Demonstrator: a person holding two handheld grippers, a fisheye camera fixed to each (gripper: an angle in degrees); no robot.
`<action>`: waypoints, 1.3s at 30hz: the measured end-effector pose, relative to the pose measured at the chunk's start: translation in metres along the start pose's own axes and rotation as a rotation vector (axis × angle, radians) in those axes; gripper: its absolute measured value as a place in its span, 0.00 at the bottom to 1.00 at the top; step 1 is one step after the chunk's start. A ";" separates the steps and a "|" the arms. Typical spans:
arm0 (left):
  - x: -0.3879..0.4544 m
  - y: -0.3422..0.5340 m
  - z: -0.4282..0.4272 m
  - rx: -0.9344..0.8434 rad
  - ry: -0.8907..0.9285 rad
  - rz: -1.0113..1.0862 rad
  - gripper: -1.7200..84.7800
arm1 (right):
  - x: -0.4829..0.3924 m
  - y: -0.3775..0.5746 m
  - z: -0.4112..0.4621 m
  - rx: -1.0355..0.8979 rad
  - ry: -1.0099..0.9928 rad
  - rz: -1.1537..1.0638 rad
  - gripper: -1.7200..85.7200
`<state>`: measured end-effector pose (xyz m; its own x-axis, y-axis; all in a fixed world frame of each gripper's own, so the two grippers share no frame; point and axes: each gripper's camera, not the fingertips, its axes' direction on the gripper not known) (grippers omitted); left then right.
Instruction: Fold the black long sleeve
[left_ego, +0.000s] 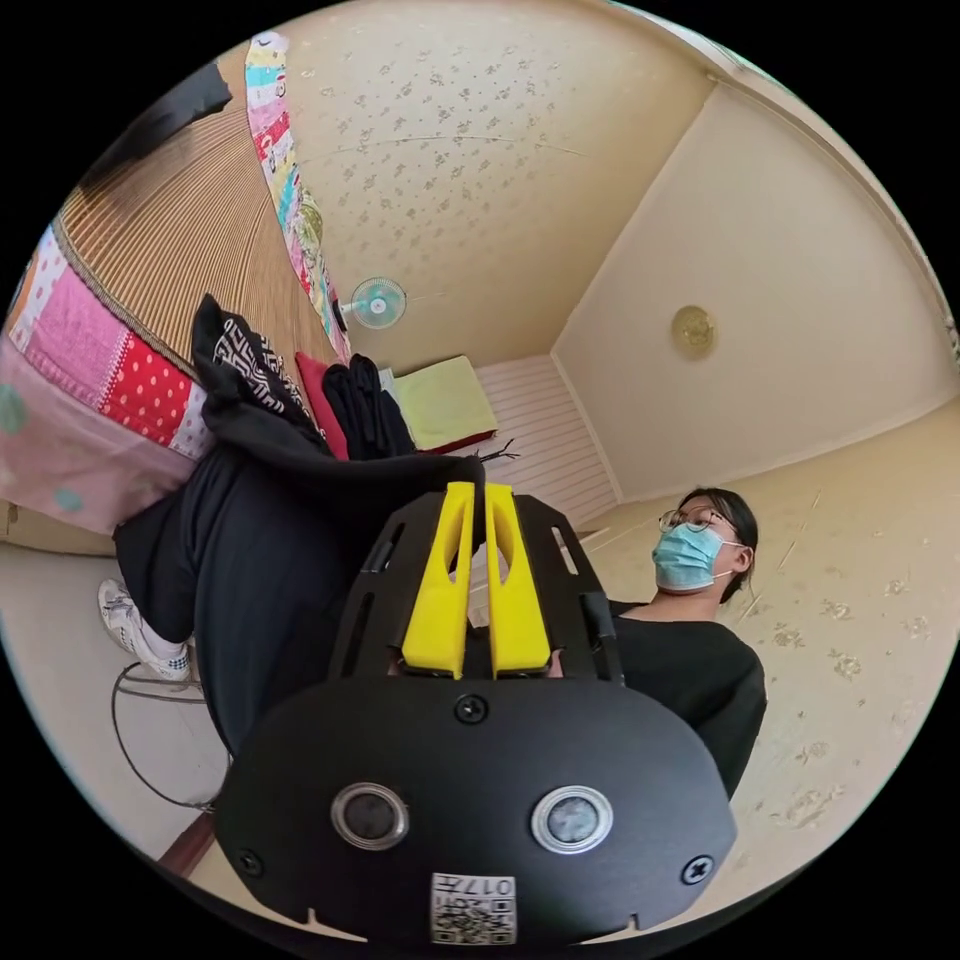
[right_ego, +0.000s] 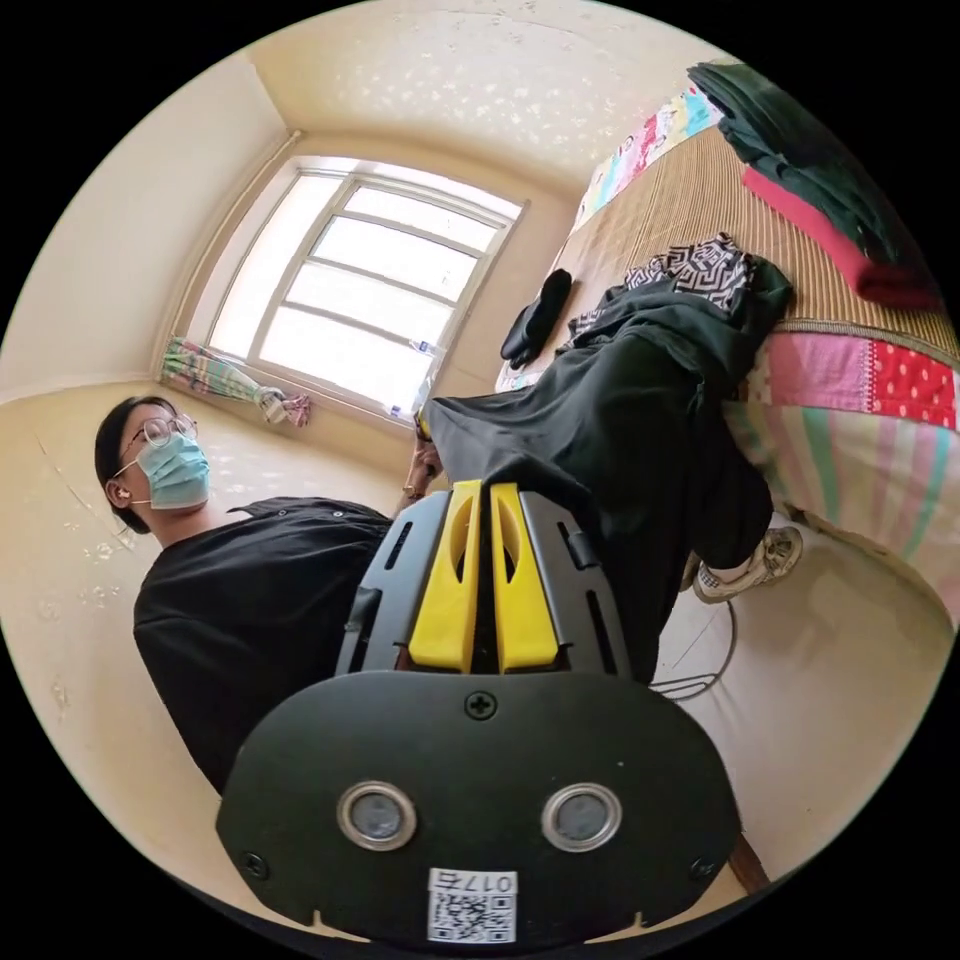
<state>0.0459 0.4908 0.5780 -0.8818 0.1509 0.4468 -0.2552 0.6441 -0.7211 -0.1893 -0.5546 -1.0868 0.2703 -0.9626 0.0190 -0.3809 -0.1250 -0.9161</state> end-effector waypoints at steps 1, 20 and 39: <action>0.003 0.001 0.005 0.000 -0.014 -0.008 0.01 | -0.003 -0.002 0.001 -0.023 0.013 0.012 0.04; -0.036 0.019 0.068 -0.001 -0.020 0.033 0.01 | -0.038 -0.055 0.018 -0.141 -0.105 0.085 0.03; -0.047 0.093 0.115 -0.268 0.041 0.171 0.01 | -0.230 0.030 0.031 -0.001 -0.056 -0.289 0.03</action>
<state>0.0183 0.4574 0.4287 -0.8850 0.3003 0.3557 0.0137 0.7805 -0.6250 -0.2359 -0.3299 -1.1313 0.4160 -0.8722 0.2573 -0.2821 -0.3927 -0.8753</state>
